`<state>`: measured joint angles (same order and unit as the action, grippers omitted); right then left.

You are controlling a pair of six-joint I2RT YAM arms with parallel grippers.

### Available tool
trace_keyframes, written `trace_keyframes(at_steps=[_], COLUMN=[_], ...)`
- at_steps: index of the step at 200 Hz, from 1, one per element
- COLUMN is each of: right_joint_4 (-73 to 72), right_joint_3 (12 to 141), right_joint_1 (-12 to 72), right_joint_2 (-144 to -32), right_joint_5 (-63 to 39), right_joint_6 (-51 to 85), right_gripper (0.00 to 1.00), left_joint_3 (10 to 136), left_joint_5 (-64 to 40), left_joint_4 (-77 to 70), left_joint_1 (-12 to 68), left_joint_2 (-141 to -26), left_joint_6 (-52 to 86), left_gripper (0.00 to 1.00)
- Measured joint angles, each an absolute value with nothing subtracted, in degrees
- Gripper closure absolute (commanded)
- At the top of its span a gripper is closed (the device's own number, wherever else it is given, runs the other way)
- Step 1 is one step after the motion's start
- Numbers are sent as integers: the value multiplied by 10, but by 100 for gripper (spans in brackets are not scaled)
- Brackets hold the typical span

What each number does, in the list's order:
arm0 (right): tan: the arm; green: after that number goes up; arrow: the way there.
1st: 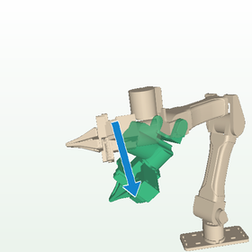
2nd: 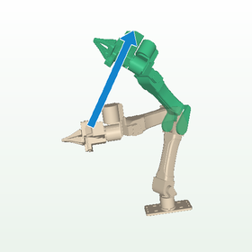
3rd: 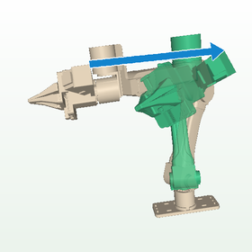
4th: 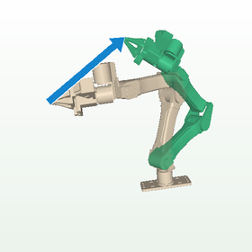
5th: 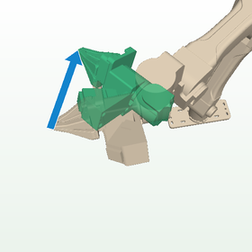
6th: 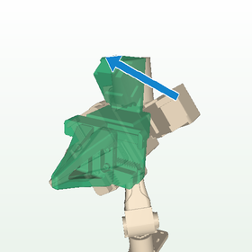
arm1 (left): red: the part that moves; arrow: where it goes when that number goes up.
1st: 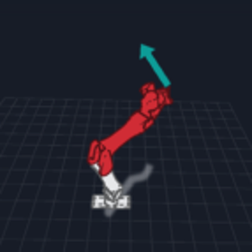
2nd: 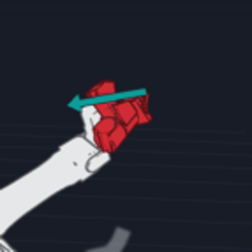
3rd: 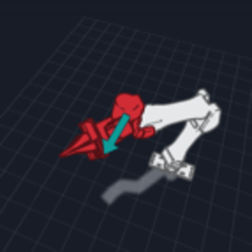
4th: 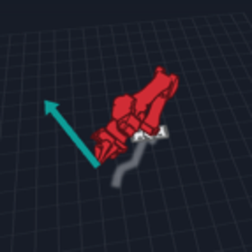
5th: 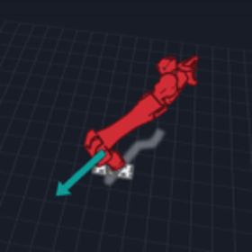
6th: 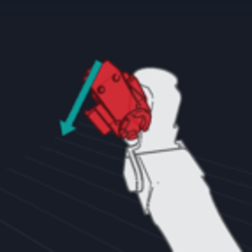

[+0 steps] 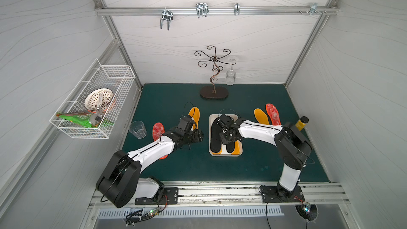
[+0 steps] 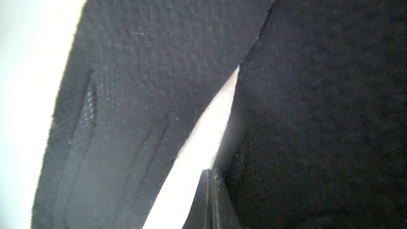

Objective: Put the insoles into the storage box
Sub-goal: Place the insole in the storage box.

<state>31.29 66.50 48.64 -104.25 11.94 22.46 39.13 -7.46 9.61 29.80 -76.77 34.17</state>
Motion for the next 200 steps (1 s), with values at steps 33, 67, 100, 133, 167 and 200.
trace_keyframes(at_steps=[33, 67, 100, 133, 167, 200], right_joint_4=[323, 335, 340, 339, 336, 333], right_joint_3=[665, 665, 665, 665, 681, 682], right_joint_1=[486, 479, 476, 489, 493, 493], right_joint_2=[-1016, -984, -975, -977, -1009, -1034], right_joint_5=[115, 112, 97, 86, 86, 91], right_joint_6=[225, 225, 214, 211, 211, 211], right_gripper=[100, 100, 100, 100, 100, 100], left_joint_3=[391, 391, 391, 392, 392, 392], left_joint_5=[-75, -75, -74, -70, -70, -68], left_joint_4=[96, 96, 96, 96, 97, 102], left_joint_1=[298, 298, 298, 298, 298, 298], left_joint_2=[-773, -777, -777, -777, -777, -777], left_joint_6=[342, 342, 341, 341, 341, 341], left_gripper=[28, 28, 28, 28, 28, 28])
